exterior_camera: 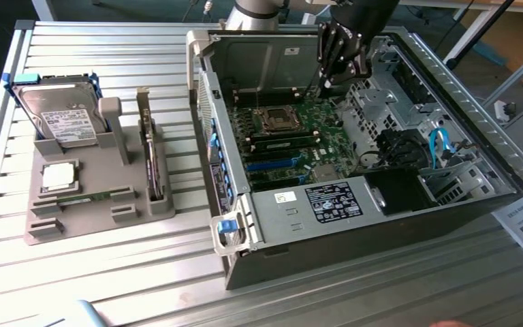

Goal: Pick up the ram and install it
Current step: 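Press down the ram until it locks into place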

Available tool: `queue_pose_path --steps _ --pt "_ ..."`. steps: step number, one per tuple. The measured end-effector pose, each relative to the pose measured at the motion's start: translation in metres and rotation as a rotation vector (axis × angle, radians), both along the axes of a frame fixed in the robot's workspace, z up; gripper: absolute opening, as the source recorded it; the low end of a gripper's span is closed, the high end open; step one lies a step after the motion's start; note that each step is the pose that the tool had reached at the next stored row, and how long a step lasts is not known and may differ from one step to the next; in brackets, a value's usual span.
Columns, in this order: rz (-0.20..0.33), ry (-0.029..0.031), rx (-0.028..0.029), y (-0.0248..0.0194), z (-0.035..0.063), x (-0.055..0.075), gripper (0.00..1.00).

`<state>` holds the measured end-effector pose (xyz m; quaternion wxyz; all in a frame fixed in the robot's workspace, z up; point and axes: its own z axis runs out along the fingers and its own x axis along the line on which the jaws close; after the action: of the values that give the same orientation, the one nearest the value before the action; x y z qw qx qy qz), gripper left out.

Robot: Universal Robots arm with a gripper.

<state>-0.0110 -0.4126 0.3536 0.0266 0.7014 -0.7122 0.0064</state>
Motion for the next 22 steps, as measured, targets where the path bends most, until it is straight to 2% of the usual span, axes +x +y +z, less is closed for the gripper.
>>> queue_pose_path --steps 8,11,12,22 --pt "-0.004 0.0000 0.0000 0.0000 0.0000 0.0000 0.10" --pt "-0.162 0.0000 0.0000 0.0000 0.0000 0.0000 0.10" --pt "-0.200 0.0000 0.0000 0.0000 0.0000 0.0000 0.10" --pt "-0.398 0.0000 0.0000 0.0000 0.0000 0.0000 0.10"
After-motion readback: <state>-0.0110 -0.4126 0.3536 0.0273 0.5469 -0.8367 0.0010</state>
